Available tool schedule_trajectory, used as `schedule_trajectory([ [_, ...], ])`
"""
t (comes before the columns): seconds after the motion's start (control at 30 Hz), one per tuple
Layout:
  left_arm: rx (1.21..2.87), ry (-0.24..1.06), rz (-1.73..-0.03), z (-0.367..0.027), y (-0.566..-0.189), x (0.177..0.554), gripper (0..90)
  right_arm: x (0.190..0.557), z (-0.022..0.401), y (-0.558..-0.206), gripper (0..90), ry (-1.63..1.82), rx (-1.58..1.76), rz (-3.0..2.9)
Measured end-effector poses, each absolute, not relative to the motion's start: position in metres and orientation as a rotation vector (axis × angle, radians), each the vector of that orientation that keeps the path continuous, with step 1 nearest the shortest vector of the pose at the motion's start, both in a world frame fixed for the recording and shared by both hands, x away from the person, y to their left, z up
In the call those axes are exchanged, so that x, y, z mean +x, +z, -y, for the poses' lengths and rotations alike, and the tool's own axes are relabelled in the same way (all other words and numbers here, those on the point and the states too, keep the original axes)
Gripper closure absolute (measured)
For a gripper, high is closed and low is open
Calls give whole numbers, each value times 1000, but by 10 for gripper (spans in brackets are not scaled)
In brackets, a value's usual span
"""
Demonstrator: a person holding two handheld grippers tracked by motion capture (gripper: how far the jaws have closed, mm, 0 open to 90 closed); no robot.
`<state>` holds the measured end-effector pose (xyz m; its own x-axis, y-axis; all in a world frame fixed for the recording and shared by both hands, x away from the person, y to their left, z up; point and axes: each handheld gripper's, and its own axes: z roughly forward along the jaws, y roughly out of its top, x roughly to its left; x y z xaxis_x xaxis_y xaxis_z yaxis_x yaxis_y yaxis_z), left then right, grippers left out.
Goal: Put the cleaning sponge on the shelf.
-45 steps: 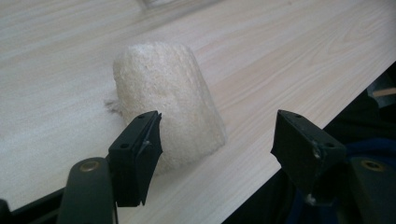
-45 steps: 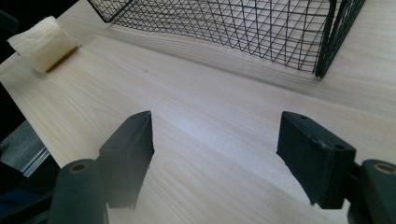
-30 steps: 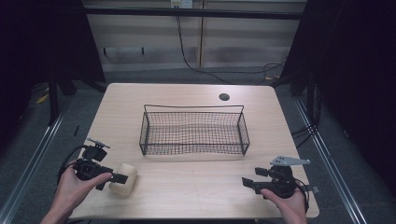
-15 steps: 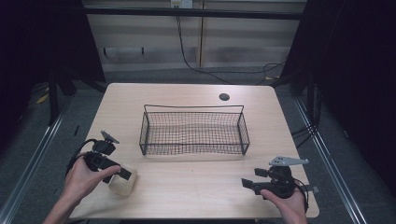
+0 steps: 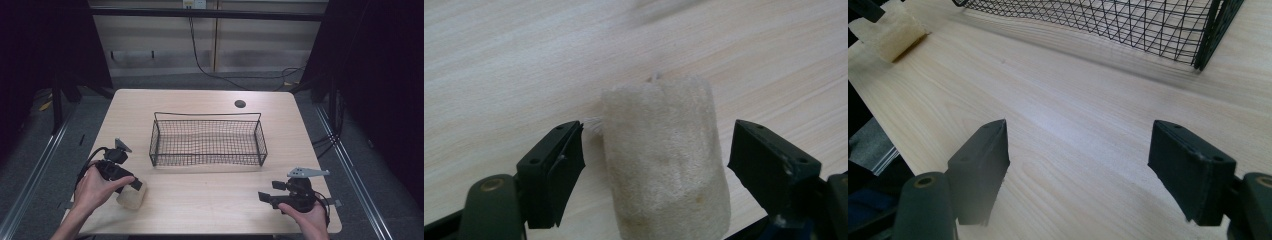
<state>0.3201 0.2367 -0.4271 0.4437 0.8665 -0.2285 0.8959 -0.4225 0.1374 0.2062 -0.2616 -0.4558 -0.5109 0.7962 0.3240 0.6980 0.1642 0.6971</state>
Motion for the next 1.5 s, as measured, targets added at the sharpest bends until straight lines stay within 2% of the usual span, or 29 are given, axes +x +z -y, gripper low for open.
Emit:
schedule_trajectory([
  [0.33, 2502, -196, -1539, -230, -442, 320, 211, 207, 261, -456, 235, 1276, 1486, -2306],
  [0.77, 2598, -233, -1549, -220, -456, 323, 270, 207, 262, -457, 234, 1268, 1482, -2315],
  [1.1, 2641, -227, -1540, -219, -455, 322, 279, 207, 261, -457, 232, 1267, 1495, -2312],
  [1.5, 2603, -258, -1494, -227, -446, 321, 280, 207, 261, -457, 231, 1265, 1501, -2316],
])
